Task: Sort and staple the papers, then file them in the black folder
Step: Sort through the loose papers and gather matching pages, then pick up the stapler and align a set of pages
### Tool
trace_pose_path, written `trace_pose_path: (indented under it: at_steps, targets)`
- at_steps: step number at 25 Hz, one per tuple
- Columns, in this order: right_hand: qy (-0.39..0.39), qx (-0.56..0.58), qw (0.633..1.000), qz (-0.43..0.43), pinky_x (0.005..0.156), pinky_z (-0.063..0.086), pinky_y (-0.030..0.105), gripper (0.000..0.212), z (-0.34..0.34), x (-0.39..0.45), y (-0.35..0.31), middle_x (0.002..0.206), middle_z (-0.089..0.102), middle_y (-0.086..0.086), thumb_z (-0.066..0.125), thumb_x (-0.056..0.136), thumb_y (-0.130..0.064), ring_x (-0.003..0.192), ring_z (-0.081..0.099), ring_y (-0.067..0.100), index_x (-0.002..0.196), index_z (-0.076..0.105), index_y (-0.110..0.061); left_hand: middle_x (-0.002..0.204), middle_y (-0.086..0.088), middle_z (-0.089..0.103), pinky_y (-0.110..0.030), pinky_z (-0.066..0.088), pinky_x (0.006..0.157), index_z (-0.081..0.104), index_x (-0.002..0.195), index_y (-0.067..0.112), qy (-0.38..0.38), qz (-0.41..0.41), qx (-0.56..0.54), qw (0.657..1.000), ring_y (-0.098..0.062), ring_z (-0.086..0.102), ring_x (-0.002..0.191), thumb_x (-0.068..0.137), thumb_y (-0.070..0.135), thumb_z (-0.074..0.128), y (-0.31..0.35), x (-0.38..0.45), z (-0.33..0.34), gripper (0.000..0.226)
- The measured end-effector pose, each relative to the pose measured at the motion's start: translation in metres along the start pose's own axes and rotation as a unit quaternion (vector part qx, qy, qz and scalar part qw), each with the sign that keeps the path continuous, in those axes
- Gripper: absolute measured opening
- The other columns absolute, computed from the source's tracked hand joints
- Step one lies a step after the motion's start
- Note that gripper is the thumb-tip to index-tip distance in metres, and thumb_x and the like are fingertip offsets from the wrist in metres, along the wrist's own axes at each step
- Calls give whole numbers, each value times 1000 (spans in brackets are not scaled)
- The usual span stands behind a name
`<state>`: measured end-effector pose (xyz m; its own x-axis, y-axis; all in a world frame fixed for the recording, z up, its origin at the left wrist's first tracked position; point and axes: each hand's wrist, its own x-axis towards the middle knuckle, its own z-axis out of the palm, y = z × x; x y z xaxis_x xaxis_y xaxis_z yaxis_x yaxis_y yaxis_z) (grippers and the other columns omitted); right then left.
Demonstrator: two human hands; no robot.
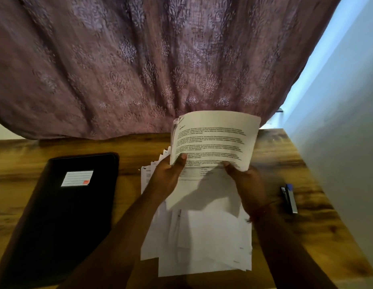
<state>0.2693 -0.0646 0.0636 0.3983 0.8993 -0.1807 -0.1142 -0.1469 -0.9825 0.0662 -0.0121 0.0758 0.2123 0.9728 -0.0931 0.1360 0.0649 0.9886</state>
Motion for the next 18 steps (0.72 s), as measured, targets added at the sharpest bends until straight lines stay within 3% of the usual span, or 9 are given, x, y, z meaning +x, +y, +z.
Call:
trace_pose_path:
  at_steps: [3,6,8,10,13,15,16,18]
  targets:
    - [-80,27,992,99,91,54,44,30,-19,6,-2,112,72,7,66,90,-11,104,68,27,120,66,-10,117,19,66,-30,50,96,58,118,41,-108,-76,16,991,-7,62,110,93,48,55,-21,13,-5,26]
    - [-73,23,987,142,87,55,49,24,-35,6,4,109,72,11,64,90,-5,97,69,29,113,68,-10,123,11,68,-50,45,105,64,114,42,-131,-151,-7,980,-20,61,118,89,47,64,-44,17,11,26]
    - [-77,36,982,168,86,55,51,19,-46,9,11,104,73,12,64,89,-3,95,68,31,105,68,-12,123,8,68,-51,44,107,64,112,40,-98,-157,2,983,-21,61,118,93,39,63,-51,18,29,18]
    - [-93,29,979,179,89,54,54,21,-59,14,15,106,72,13,64,90,-6,99,67,35,110,67,-10,121,6,69,-48,46,105,64,111,36,-65,-167,-7,984,-22,62,116,97,30,60,-51,16,47,16]
    - [-114,21,977,179,87,55,55,25,-96,29,20,108,72,11,64,93,-25,99,69,34,115,65,-13,110,7,69,-41,51,94,61,117,29,-17,-194,-45,980,-22,63,108,98,22,59,-48,12,72,21]
    - [-41,-114,987,110,86,56,49,24,-130,47,31,106,71,5,62,93,-39,95,68,27,108,65,-21,112,5,67,-40,48,93,59,119,27,12,-196,-54,979,-22,60,109,98,20,59,-47,11,85,23]
    - [24,-227,971,65,86,55,47,24,-147,59,39,107,69,4,63,91,-42,94,66,23,106,62,-23,116,4,66,-40,46,95,58,120,28,23,-193,-52,980,-22,59,111,98,20,58,-48,11,90,23]
    - [127,-442,888,12,88,51,45,39,-181,78,57,115,60,10,67,85,-46,101,58,28,114,57,-21,123,4,64,-40,43,100,58,119,30,41,-185,-63,980,-22,56,116,98,18,59,-51,9,99,25]
